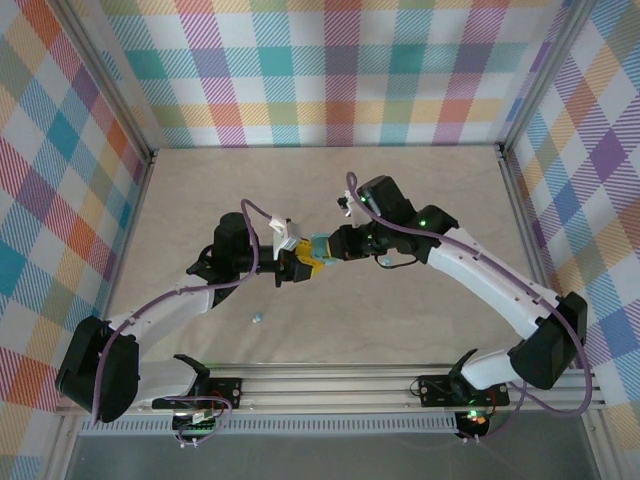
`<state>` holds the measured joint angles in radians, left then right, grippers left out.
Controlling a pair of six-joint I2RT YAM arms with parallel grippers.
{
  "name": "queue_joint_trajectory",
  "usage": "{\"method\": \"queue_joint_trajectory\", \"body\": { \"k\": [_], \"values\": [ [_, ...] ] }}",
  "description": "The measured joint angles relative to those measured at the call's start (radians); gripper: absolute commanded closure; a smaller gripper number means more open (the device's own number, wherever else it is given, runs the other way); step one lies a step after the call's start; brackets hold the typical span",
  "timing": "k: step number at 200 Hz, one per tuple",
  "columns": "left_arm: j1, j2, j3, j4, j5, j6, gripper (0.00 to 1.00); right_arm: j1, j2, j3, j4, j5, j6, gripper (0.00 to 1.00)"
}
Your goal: Insert the wireless bluetooth earbuds into the charging case
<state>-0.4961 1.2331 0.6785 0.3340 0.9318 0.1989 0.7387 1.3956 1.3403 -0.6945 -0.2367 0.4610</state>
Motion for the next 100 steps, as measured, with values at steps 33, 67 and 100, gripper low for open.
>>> {"method": "queue_joint_trajectory", "body": {
  "k": [33,67,100],
  "values": [
    [0.0,0.0,0.006,0.002,0.01,0.001,0.85,-0.013,-0.037,-0.036,0.042,-0.021,-0.001,0.87],
    [0.0,-0.005,0.011,-0.003,0.039,0.005,0.85,-0.057,-0.081,-0.087,0.092,-0.119,-0.015,0.9],
    [0.0,-0.005,0.037,-0.023,0.076,0.008,0.86,-0.111,-0.118,-0.127,0.135,-0.252,-0.064,0.9]
  ]
}}
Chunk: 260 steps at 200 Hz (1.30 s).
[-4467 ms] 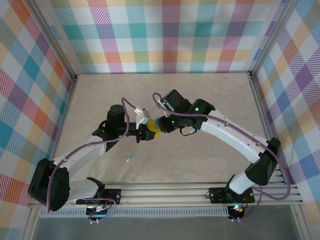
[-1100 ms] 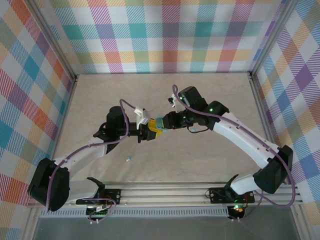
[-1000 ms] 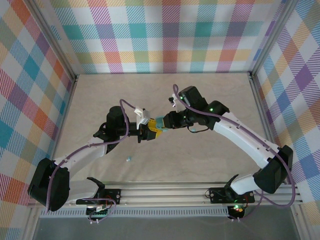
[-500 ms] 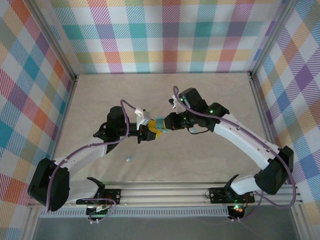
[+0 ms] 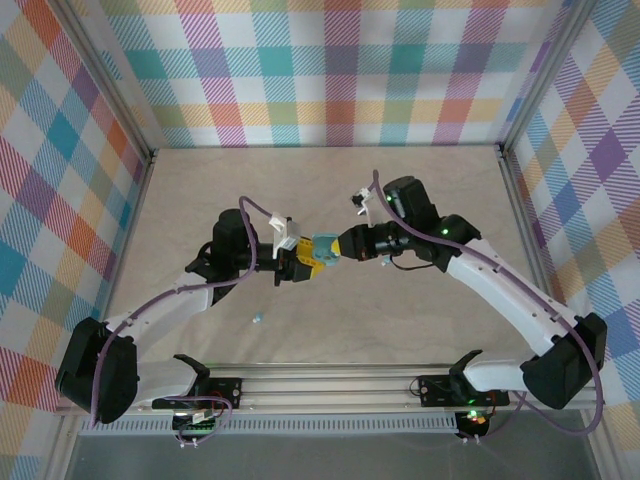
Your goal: Insert the wireless bluetooth earbuds into the charging case
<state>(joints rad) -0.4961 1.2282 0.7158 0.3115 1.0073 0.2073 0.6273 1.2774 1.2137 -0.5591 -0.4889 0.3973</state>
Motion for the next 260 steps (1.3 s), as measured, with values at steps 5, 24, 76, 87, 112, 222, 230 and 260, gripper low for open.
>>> {"method": "queue_joint_trajectory", "body": {
  "k": [5,24,76,87,112,222,230,260],
  "values": [
    [0.0,0.0,0.005,-0.003,0.006,0.0,0.86,-0.006,-0.003,-0.002,0.003,-0.019,-0.011,0.9],
    [0.0,0.0,0.025,-0.023,0.026,0.0,0.86,-0.028,-0.006,-0.006,0.016,-0.092,-0.05,0.9],
    [0.002,-0.004,0.055,-0.079,0.06,0.022,0.86,-0.052,-0.007,-0.008,0.012,-0.195,-0.17,0.89],
    [0.002,-0.006,0.055,-0.085,0.064,0.023,0.86,-0.053,-0.007,-0.008,0.012,-0.203,-0.187,0.89],
    [0.002,-0.006,0.058,-0.1,0.077,0.026,0.86,-0.053,-0.007,-0.01,0.018,-0.232,-0.197,0.88],
    [0.015,0.023,0.101,-0.158,0.103,0.026,0.86,-0.051,-0.031,-0.097,0.177,-0.239,-0.194,0.86],
    [0.016,0.023,0.101,-0.164,0.102,0.025,0.86,-0.046,-0.031,-0.101,0.184,-0.226,-0.197,0.85],
    [0.02,0.031,0.101,-0.186,0.101,0.025,0.87,-0.026,-0.042,-0.137,0.224,-0.173,-0.198,0.85]
  ]
}}
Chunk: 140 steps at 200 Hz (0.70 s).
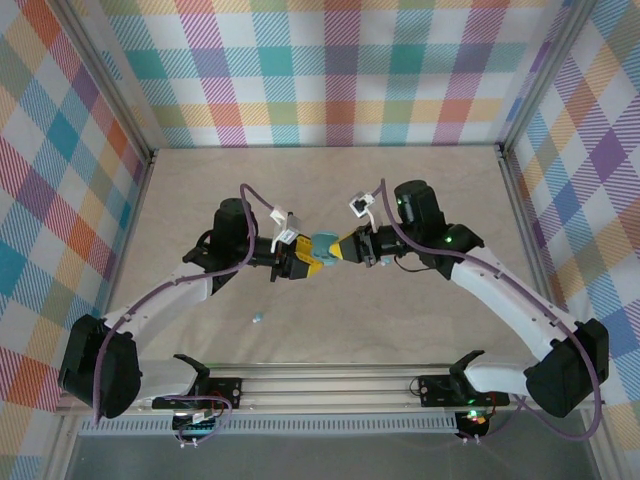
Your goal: Insert the wireless bluetooth earbuds into the charging case
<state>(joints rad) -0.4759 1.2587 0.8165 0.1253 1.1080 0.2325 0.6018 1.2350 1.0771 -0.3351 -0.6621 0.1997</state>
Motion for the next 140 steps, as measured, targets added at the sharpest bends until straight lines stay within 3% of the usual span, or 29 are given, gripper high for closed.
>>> {"method": "queue_joint_trajectory", "body": {
  "k": [45,85,140],
  "values": [
    [0.0,0.01,0.001,0.0,0.003,0.0,0.87,0.015,-0.041,-0.075,0.108,0.03,0.029,0.85],
    [-0.002,0.012,0.018,0.007,0.015,0.0,0.87,0.027,-0.049,-0.089,0.198,-0.019,0.061,0.85],
    [-0.009,0.012,0.019,0.006,0.023,0.001,0.87,0.041,-0.053,-0.08,0.165,-0.015,0.005,0.86]
  ]
}}
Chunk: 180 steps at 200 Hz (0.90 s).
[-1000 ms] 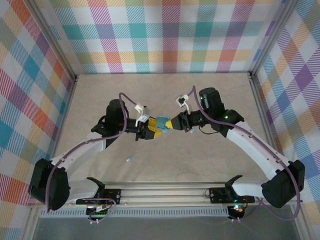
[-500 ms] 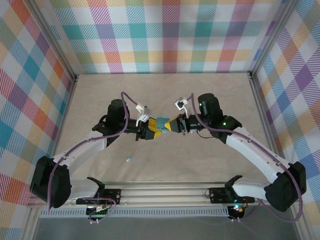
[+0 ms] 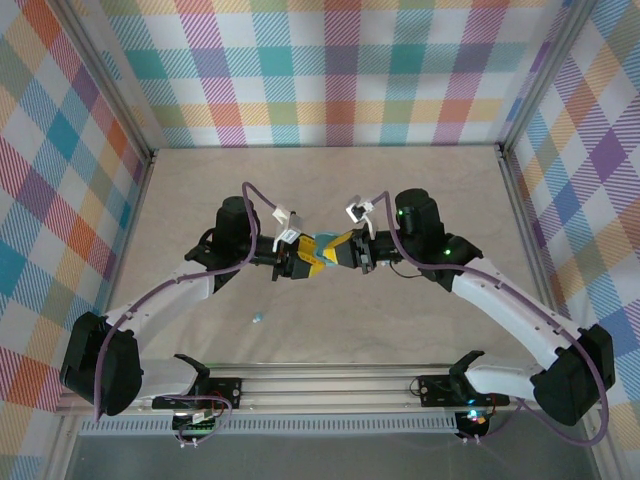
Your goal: Insert the wireless bluetooth earbuds into the charging case
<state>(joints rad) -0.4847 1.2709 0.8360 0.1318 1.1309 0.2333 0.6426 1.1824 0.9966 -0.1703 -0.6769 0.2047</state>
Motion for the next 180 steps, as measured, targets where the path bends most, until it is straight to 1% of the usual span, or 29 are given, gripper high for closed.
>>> {"method": "queue_joint_trajectory", "body": {
  "k": [75,142,169,180],
  "values": [
    [-0.013,0.0,0.0,0.0,0.011,0.004,0.87,-0.002,-0.028,0.036,-0.132,0.06,-0.136,0.86],
    [-0.013,0.0,0.002,0.002,0.018,0.004,0.88,-0.023,-0.034,0.04,-0.169,0.055,-0.162,0.86],
    [-0.013,0.0,0.005,0.001,0.02,0.003,0.88,-0.027,-0.034,0.04,-0.168,0.039,-0.161,0.84],
    [-0.013,0.0,0.006,0.001,0.02,0.003,0.88,-0.028,-0.033,0.04,-0.168,0.033,-0.161,0.81]
  ]
}}
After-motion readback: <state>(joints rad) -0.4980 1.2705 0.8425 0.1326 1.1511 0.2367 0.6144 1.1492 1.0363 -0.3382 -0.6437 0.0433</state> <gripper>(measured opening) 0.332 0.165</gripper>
